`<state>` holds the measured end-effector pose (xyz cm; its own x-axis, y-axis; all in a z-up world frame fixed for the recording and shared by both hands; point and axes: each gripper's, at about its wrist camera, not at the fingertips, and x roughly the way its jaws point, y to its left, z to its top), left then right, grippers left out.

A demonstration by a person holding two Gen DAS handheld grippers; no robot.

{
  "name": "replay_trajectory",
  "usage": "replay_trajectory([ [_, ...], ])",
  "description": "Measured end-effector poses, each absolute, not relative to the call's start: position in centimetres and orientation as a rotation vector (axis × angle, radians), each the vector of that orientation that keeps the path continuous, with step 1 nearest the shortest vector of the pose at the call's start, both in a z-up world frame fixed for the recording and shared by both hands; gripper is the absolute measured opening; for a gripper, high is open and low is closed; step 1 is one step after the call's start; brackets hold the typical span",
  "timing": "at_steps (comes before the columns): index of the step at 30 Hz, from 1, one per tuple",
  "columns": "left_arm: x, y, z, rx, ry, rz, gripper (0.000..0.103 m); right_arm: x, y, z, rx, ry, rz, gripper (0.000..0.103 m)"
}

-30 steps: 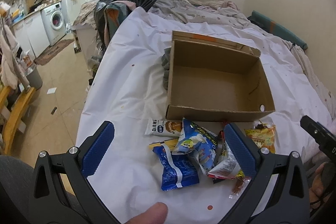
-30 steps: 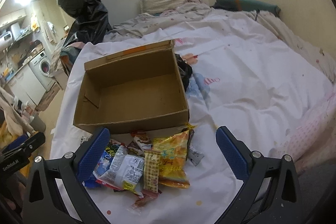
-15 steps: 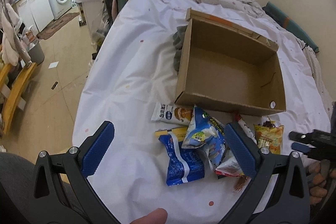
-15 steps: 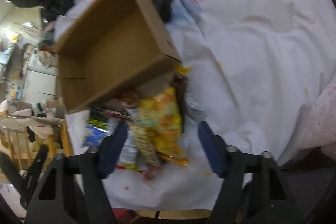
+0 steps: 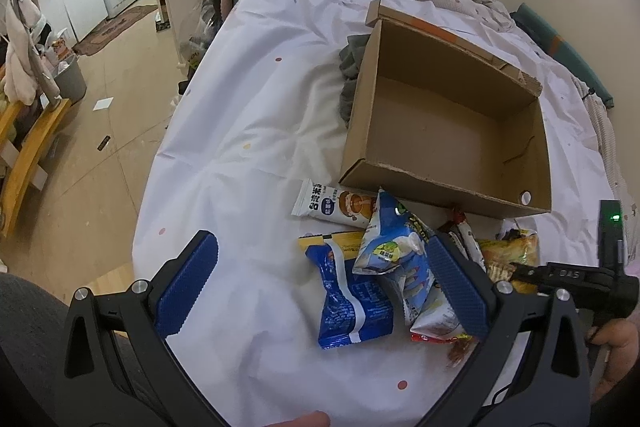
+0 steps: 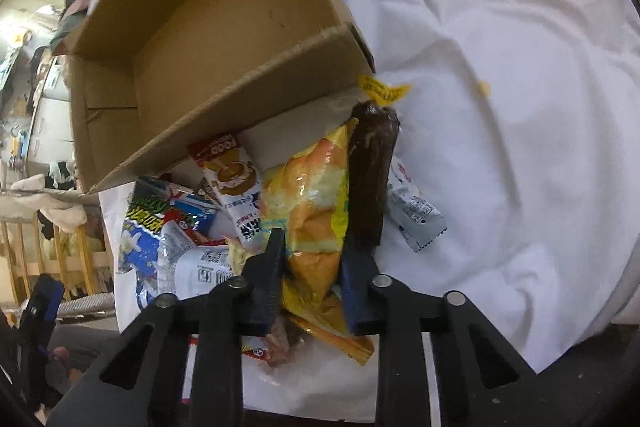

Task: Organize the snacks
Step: 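Grasp the yellow chip bag with the right tool while the left tool grasps the blue chip bag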

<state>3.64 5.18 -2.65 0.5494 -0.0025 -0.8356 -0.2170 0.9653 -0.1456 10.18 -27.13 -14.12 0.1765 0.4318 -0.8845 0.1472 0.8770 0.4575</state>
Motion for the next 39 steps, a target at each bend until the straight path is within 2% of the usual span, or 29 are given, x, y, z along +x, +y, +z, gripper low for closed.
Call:
replay_trajectory([
  [9,4.0,6.3,-3.7,-0.282,1.039,0.16,0.103,7.6,-29.0,-7.2,0.458,1.199,0.238,0.022],
  [13,4.6,6.9,-5.7,-0.3,1.138,0.195,0.103,6.2,-29.9,-4.3,0.534,1.053,0.356,0.022],
  [17,5.4,5.9,-8.7,-0.289,1.274,0.161,0.102,5.9,-29.2,-5.0,0.541,1.046,0.378,0.022],
  [19,5.7,5.0,-9.9,-0.269,1.318,0.139,0.095,6.2,-29.1,-5.6,0.56,1.059,0.374,0.022],
  [27,7.5,2.3,-13.4,-0.249,1.389,0.112,0.078,6.7,-28.6,-5.8,0.565,1.068,0.38,0.022],
  [29,7.8,2.1,-14.3,-0.264,1.405,0.107,0.064,6.6,-28.6,-5.9,0.563,1.07,0.378,0.022],
  [31,7.9,2.3,-14.9,-0.294,1.412,0.11,0.041,6.5,-28.7,-5.9,0.565,1.07,0.377,0.022],
  [32,7.9,2.3,-15.1,-0.3,1.423,0.113,0.037,6.5,-28.8,-5.9,0.567,1.068,0.375,0.022],
  [33,7.7,2.3,-15.1,-0.301,1.427,0.112,0.027,6.4,-28.9,-5.9,0.571,1.066,0.373,0.022],
  [39,6.9,2.3,-14.2,-0.266,1.411,0.111,0.02,6.4,-29.0,-6.0,0.588,1.056,0.384,0.022],
])
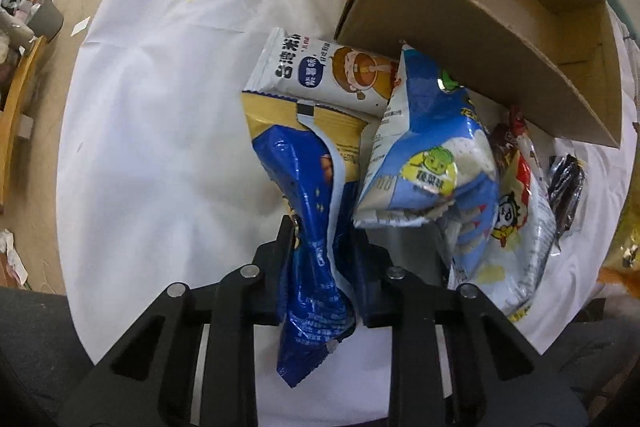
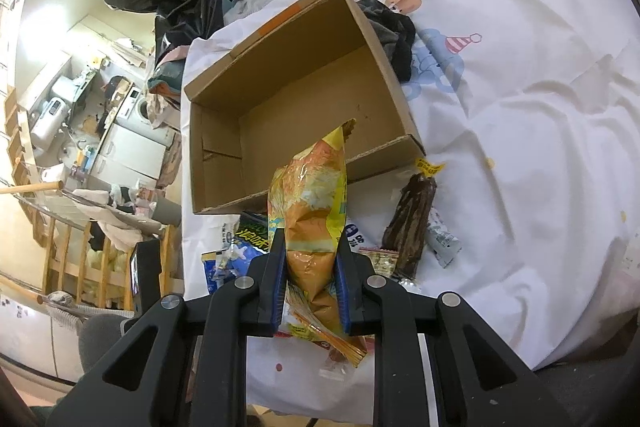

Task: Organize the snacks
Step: 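Grasp the yellow chip bag with the right tool while the left tool grasps the blue chip bag, then carry the yellow bag with the right tool while the left tool carries the blue bag into the box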

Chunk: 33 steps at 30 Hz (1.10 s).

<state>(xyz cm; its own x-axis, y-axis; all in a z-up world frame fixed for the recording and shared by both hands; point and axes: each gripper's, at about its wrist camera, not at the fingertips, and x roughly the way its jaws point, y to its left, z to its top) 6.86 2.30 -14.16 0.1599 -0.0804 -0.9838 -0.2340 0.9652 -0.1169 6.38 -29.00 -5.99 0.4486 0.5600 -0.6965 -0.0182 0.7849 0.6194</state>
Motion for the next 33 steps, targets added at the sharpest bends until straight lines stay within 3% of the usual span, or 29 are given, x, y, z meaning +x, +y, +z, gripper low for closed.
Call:
replay_trajectory([
  [1,6.6,2.1,-13.9,-0.256,1.409,0.116,0.016,6.4,-28.9,-6.0,0.583,1.054,0.385,0.022],
  [12,4.7,4.8,-8.5,-0.273,1.363,0.207,0.016,6.1,-28.9,-5.3,0.576,1.023,0.396,0.022],
  [17,5.2,6.3,-4.1,-0.25,1.239,0.215,0.015,5.7,-29.3,-4.6,0.586,0.989,0.403,0.022],
  [23,6.2,4.9,0.8,-0.245,1.099,0.124,0.016,5.2,-29.6,-3.5,0.619,0.917,0.446,0.022],
  [33,9.0,1.8,3.5,-0.156,1.019,0.02,0.016,6.7,-29.4,-2.2,0.62,0.872,0.462,0.022],
])
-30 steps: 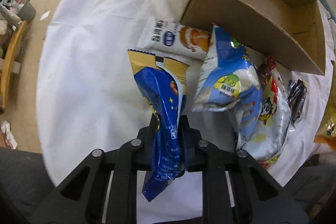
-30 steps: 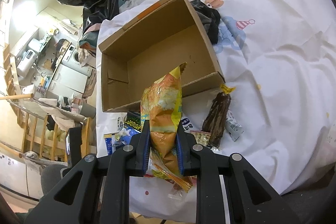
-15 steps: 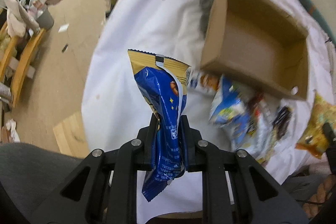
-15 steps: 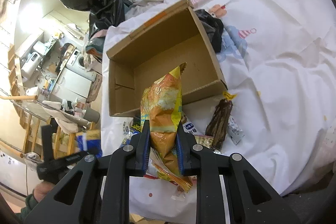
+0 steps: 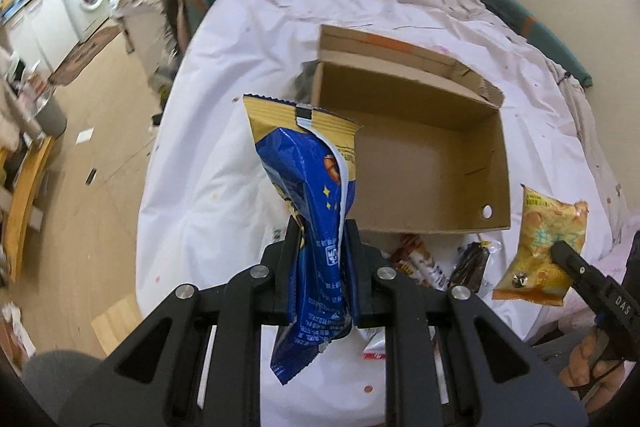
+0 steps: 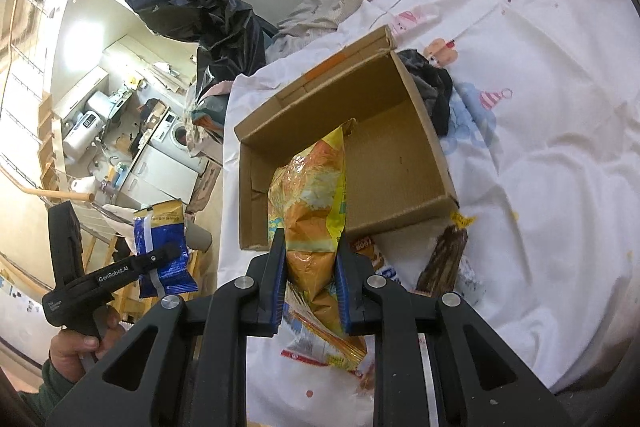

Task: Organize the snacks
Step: 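Carry the yellow bag with the right tool while the left tool carries the blue bag into the box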

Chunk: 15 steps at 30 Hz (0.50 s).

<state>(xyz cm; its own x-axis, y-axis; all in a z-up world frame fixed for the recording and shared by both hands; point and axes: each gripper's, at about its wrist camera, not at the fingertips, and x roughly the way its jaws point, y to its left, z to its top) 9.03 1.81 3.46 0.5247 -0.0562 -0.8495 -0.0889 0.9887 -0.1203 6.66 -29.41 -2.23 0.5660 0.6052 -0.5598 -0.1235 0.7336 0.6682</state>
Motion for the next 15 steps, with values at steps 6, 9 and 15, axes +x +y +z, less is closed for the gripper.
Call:
replay_trajectory([
  [6,11.3,-0.1,3.7,-0.117,0.993,-0.032,0.016,8.7,-30.2,-1.8,0.632,0.853,0.444,0.022],
  [9,12.3,-0.6,3.6,-0.115,0.992,-0.055,0.016,9.8,-30.1,-1.8,0.626,0.855,0.436,0.022],
  [15,14.3,-1.7,3.4,-0.101,0.981,-0.096,0.016,11.9,-29.5,-1.5,0.568,0.843,0.432,0.022],
])
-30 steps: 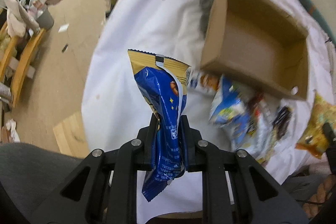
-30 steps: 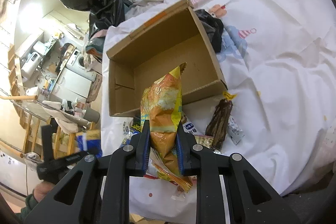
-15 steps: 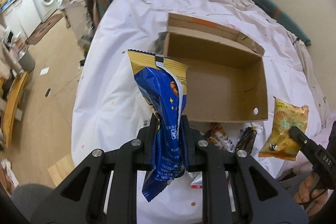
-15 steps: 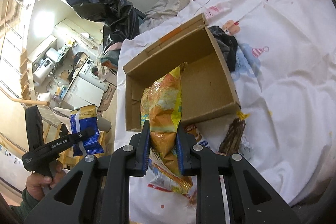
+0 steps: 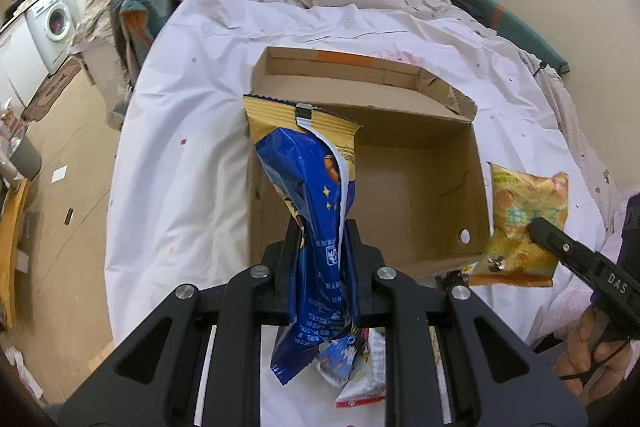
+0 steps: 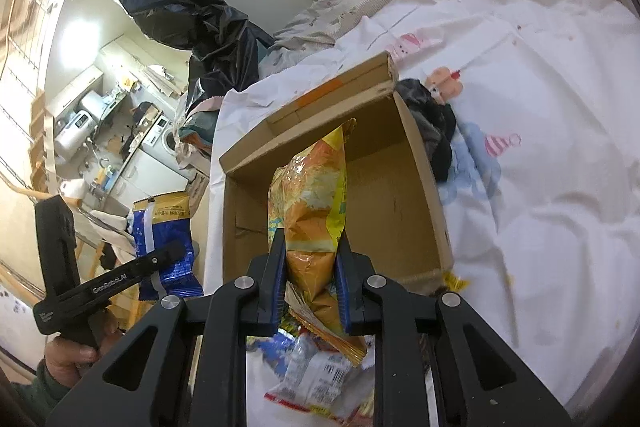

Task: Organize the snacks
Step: 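Carry the yellow bag with the right tool while the left tool carries the blue bag into the box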

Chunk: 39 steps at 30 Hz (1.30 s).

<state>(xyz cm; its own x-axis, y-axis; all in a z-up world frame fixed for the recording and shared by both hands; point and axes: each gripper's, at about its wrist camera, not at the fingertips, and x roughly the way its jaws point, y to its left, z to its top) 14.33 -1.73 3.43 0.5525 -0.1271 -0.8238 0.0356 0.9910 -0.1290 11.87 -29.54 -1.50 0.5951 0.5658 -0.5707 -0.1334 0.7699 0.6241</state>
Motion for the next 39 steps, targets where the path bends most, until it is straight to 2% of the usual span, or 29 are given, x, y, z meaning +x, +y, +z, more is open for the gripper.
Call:
replay_trajectory([
  [17,19.1,-2.8,-0.9,-0.116,0.988,-0.202,0.016,18.5,-27.6,-3.4,0.468,0.898,0.399,0.022],
  [26,19.9,-2.6,-3.6,-0.102,1.03,-0.171,0.016,19.4,-26.1,-5.4,0.464,0.984,0.4,0.022],
  [39,19.9,-3.1,-4.6,-0.064,1.061,-0.142,0.017,19.8,-25.1,-7.1,0.451,1.07,0.399,0.023],
])
